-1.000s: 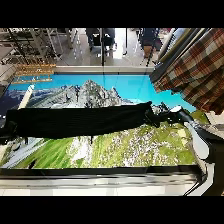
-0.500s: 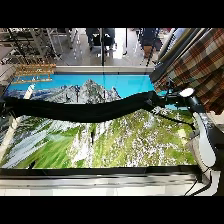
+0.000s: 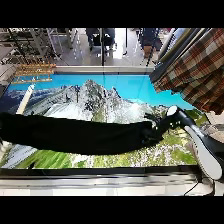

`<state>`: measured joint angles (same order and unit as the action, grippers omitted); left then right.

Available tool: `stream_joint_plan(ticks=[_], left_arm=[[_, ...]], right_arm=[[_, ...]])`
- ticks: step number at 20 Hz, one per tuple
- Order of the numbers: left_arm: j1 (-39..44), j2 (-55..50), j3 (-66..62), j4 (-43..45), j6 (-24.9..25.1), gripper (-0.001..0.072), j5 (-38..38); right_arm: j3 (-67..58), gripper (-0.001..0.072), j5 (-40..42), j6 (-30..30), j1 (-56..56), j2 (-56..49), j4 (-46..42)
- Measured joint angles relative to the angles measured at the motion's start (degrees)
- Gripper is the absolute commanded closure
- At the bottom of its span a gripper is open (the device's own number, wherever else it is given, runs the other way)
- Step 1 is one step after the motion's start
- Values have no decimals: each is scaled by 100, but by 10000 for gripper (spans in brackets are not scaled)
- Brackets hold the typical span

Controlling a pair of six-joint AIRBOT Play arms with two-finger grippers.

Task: Fold the clothes and pants, and hang the long-sleeved shirts on hangers.

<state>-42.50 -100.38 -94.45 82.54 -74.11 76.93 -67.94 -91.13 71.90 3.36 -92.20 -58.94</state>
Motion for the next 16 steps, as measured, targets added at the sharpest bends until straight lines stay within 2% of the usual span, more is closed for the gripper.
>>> stream_joint_plan(ticks=[1, 2, 3, 5, 7, 8, 9, 10, 11, 12, 14, 15, 16], left_arm=[[-20, 0, -9, 236, 37, 41, -11], [-33, 0, -26, 363, 42, 5, -17], [-46, 0, -70, 468, 13, 6, -20], [-63, 15, -221, 535, -184, 11, -17], [-70, 85, -446, 192, -367, 18, 9], [-72, 136, -533, -138, -398, 46, 26], [-74, 197, -605, -612, -387, 223, 31], [-74, 247, -651, -1110, -278, 381, 61], [-61, 286, -686, -1725, -107, 425, 136], [-37, 310, -710, -2264, 55, 425, 236], [55, 341, -741, -3198, 315, 446, 525], [122, 350, -748, -3486, 389, 489, 691], [205, 352, -752, -3707, 457, 525, 868]], right_arm=[[192, 228, -2, 2, 48, 133, -166], [343, 224, 70, 26, 179, 291, -289], [452, 188, 256, 72, 380, 446, -400], [579, 187, 699, 164, 863, 632, -444], [651, 185, 1071, 114, 1379, 627, -151], [671, 185, 1178, -11, 1563, 570, 72], [686, 170, 1281, -170, 1716, 479, 313], [699, 115, 1360, -330, 1812, 376, 529], [704, 100, 1410, -498, 1864, 254, 737], [710, 60, 1445, -673, 1893, 109, 973], [717, 58, 1467, -1012, 1886, -170, 1412], [719, 62, 1453, -1150, 1862, -293, 1617], [717, 107, 1427, -1248, 1832, -396, 1777]])
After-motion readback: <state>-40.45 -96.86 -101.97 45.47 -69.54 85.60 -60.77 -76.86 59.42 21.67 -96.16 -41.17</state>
